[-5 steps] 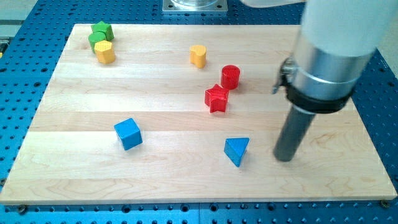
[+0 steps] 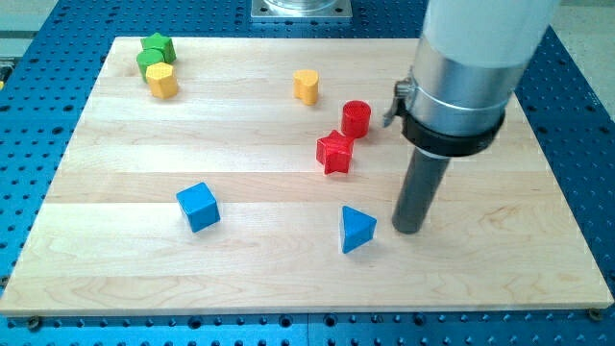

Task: Place the triangle at the bottom center

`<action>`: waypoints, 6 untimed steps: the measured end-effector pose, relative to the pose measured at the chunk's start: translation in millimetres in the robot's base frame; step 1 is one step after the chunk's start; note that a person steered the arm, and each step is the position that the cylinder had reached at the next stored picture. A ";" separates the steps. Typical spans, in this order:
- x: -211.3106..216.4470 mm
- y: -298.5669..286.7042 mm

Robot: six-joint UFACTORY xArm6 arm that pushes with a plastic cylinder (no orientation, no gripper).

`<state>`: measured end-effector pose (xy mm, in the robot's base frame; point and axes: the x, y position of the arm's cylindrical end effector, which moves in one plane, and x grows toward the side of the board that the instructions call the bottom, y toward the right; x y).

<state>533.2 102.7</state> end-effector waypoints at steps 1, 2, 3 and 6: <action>1.7 -35.7; 7.5 -63.1; -0.5 -57.8; -13.4 -59.4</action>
